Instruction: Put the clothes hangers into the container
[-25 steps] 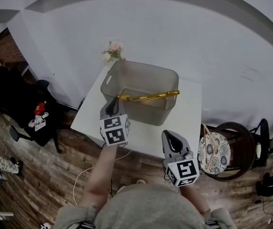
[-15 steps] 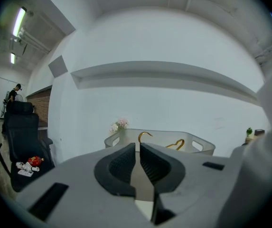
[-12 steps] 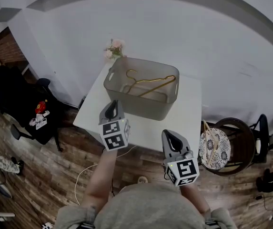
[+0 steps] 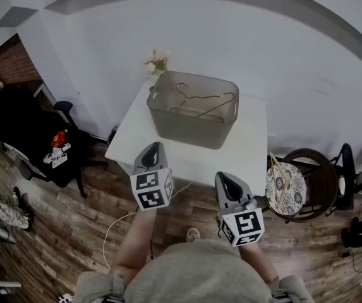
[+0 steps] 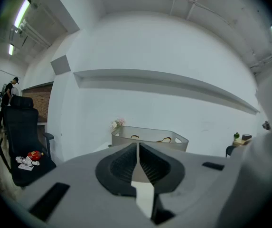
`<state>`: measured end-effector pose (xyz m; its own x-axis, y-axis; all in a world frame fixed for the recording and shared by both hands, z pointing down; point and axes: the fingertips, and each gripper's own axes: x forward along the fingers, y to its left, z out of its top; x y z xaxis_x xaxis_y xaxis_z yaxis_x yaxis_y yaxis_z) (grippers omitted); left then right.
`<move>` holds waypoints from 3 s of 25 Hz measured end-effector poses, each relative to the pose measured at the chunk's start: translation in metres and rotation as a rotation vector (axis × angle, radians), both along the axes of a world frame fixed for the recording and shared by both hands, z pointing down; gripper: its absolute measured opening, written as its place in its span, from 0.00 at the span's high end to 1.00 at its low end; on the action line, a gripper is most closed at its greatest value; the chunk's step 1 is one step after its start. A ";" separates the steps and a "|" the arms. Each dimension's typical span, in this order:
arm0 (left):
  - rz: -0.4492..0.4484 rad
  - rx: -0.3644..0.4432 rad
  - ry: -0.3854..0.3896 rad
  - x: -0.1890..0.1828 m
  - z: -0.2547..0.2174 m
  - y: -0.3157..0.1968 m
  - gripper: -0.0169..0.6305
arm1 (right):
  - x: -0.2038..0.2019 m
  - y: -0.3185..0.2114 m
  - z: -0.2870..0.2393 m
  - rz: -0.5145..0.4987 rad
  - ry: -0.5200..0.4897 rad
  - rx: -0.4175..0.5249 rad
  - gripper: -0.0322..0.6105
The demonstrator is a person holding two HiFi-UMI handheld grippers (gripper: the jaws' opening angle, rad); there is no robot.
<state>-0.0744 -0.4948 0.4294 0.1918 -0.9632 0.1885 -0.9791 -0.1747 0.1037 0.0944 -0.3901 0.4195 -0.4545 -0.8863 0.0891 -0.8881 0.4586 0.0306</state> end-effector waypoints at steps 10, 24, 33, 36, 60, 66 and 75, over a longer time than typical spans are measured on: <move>0.043 -0.014 0.016 -0.020 0.006 0.096 0.95 | -0.022 0.075 -0.001 0.015 0.001 0.004 0.95; 0.093 -0.037 0.018 -0.035 0.025 0.226 0.96 | -0.045 0.181 0.019 0.004 0.012 -0.047 0.95; 0.120 -0.046 0.026 -0.043 0.033 0.292 0.96 | -0.053 0.222 0.027 -0.002 0.027 -0.052 0.95; 0.131 -0.042 0.029 -0.041 0.034 0.311 0.96 | -0.054 0.236 0.030 -0.003 0.024 -0.047 0.95; 0.159 -0.045 0.039 -0.043 0.036 0.345 0.96 | -0.066 0.267 0.036 -0.011 0.013 -0.082 0.95; 0.165 -0.053 0.041 -0.043 0.039 0.347 0.96 | -0.067 0.269 0.038 -0.014 0.011 -0.079 0.95; 0.169 -0.053 0.039 -0.042 0.039 0.349 0.96 | -0.067 0.270 0.038 -0.015 -0.001 -0.080 0.95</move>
<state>-0.1160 -0.1460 0.4680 0.3587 -0.9053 0.2275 -0.9312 -0.3301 0.1548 0.0278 -0.1205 0.4572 -0.4675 -0.8696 0.1591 -0.8813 0.4725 -0.0073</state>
